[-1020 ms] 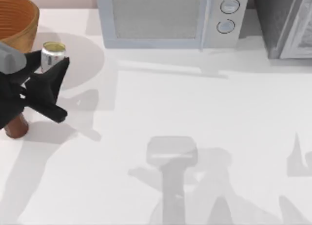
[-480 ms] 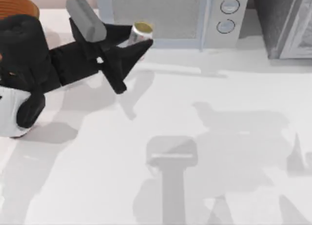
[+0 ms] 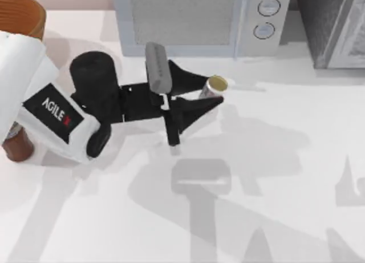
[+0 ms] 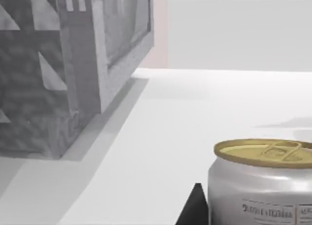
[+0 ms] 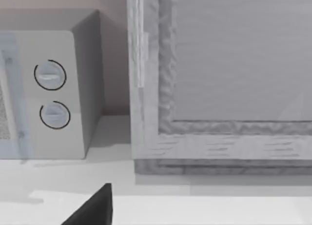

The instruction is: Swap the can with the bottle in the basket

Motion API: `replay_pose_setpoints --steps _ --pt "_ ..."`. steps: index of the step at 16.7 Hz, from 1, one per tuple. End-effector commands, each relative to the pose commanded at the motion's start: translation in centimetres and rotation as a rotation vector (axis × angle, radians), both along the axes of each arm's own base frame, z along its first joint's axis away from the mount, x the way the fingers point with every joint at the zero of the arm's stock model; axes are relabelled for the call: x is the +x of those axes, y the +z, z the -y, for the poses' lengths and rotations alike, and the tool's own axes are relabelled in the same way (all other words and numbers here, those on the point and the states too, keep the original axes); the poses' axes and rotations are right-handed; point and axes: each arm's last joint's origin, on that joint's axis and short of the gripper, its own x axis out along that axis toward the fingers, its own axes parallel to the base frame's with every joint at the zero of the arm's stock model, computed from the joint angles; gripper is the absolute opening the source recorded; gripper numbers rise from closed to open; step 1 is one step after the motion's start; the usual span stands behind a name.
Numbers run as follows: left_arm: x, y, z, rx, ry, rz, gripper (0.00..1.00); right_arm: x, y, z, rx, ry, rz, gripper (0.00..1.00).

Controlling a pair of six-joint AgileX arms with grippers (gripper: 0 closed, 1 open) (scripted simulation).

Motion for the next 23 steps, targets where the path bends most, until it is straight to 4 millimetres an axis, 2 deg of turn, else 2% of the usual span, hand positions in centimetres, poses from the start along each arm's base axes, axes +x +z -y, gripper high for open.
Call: replay_pose_setpoints --steps 3,6,8,14,23 --pt "0.1 -3.5 1.1 0.003 -0.085 -0.008 0.00 0.0 0.0 0.0 0.000 0.000 0.000 1.00" --pt "-0.1 -5.9 1.6 0.007 -0.137 -0.020 0.00 0.0 0.0 0.0 0.000 0.000 0.000 1.00" --pt "-0.2 -6.7 1.8 0.009 -0.152 -0.026 0.00 0.0 0.0 0.0 0.000 0.000 0.000 1.00" --pt "-0.2 -6.7 1.8 0.009 -0.153 -0.026 0.00 0.0 0.0 0.0 0.000 0.000 0.000 1.00" --pt "-0.2 -6.7 1.8 0.009 -0.153 -0.026 0.68 0.0 0.0 0.0 0.000 0.000 0.000 1.00"
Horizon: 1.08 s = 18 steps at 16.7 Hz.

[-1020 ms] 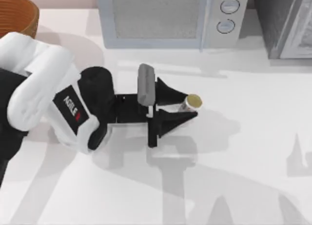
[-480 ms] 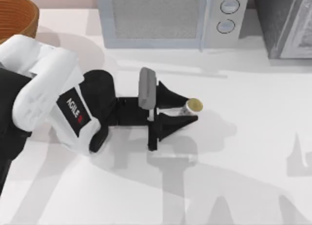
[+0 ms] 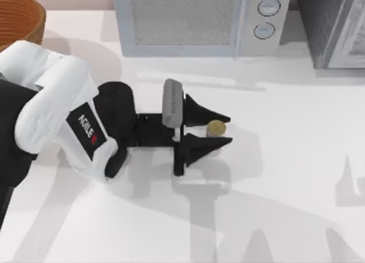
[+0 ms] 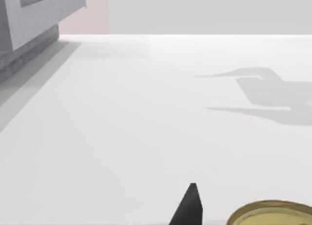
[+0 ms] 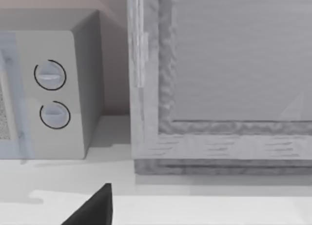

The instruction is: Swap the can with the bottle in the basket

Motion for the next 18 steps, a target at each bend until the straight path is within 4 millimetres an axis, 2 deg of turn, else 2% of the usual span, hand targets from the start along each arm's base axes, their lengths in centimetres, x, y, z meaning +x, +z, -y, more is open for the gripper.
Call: replay_pose_setpoints --steps 4,5,14,16,18 --pt "0.0 0.0 0.0 0.000 0.000 0.000 0.98 0.0 0.0 0.0 0.000 0.000 0.000 1.00" --pt "0.0 0.0 0.0 0.000 0.000 0.000 1.00 0.0 0.0 0.0 0.000 0.000 0.000 1.00" --pt "0.1 0.0 -0.1 0.000 0.004 0.000 1.00 0.0 0.0 0.0 0.000 0.000 0.000 1.00" --pt "0.1 0.5 -0.7 0.010 0.036 -0.029 1.00 0.0 0.0 0.0 0.000 0.000 0.000 1.00" --pt "0.1 2.0 -1.9 0.024 0.108 -0.069 1.00 0.0 0.0 0.0 0.000 0.000 0.000 1.00"
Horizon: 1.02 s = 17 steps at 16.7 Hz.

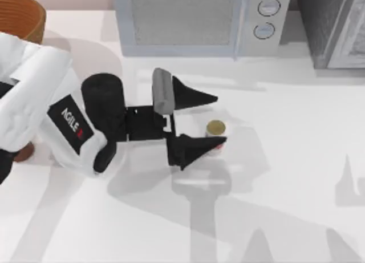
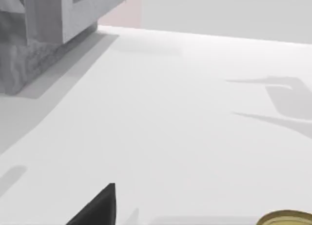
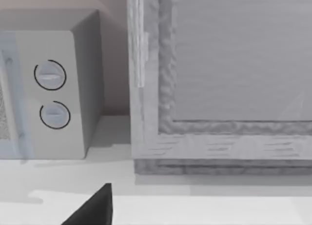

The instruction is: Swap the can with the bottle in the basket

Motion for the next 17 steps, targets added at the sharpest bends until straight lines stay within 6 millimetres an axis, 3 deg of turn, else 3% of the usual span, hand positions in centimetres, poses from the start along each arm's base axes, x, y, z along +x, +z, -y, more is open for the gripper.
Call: replay_pose_setpoints --steps 3,6,8,11,14,17 --pt "-0.2 4.1 -2.6 0.022 0.160 -0.036 1.00 0.0 0.0 0.0 0.000 0.000 0.000 1.00" --pt "-1.8 10.0 -6.0 0.035 0.362 -0.031 1.00 0.0 0.0 0.0 0.000 0.000 0.000 1.00" --pt "-4.1 14.0 -8.5 0.040 0.509 -0.014 1.00 0.0 0.0 0.0 0.000 0.000 0.000 1.00" --pt "-9.4 18.4 -12.0 0.044 0.735 0.019 1.00 0.0 0.0 0.0 0.000 0.000 0.000 1.00" --pt "-15.5 20.2 -14.6 0.041 0.949 0.054 1.00 0.0 0.0 0.0 0.000 0.000 0.000 1.00" --pt "-20.8 19.4 -16.2 0.031 1.138 0.083 1.00 0.0 0.0 0.0 0.000 0.000 0.000 1.00"
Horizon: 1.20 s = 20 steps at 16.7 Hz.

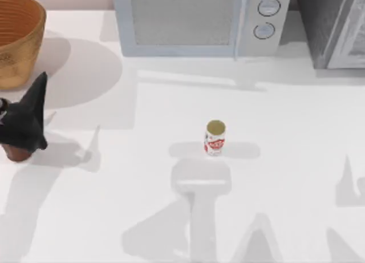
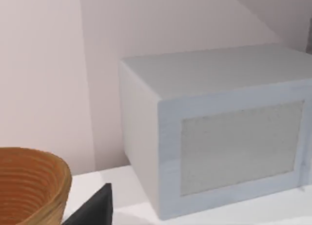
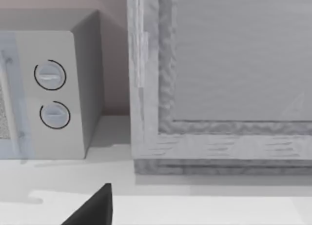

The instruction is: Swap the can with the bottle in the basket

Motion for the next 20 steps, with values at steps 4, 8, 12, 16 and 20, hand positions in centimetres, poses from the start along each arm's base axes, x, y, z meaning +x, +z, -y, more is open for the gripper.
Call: replay_pose_setpoints --steps 4,8,12,16,20 --pt "-4.2 -3.3 -1.2 -0.005 0.197 0.021 1.00 0.0 0.0 0.0 0.000 0.000 0.000 1.00" --pt "-5.5 -6.3 -1.7 -0.011 0.316 0.008 1.00 0.0 0.0 0.0 0.000 0.000 0.000 1.00" --pt "-5.6 -7.1 -1.8 -0.012 0.344 0.000 1.00 0.0 0.0 0.0 0.000 0.000 0.000 1.00" --pt "-5.6 -7.0 -1.7 -0.012 0.339 0.001 1.00 0.0 0.0 0.0 0.000 0.000 0.000 1.00" --pt "-5.0 -7.8 -1.8 -0.002 0.345 -0.049 1.00 0.0 0.0 0.0 0.000 0.000 0.000 1.00"
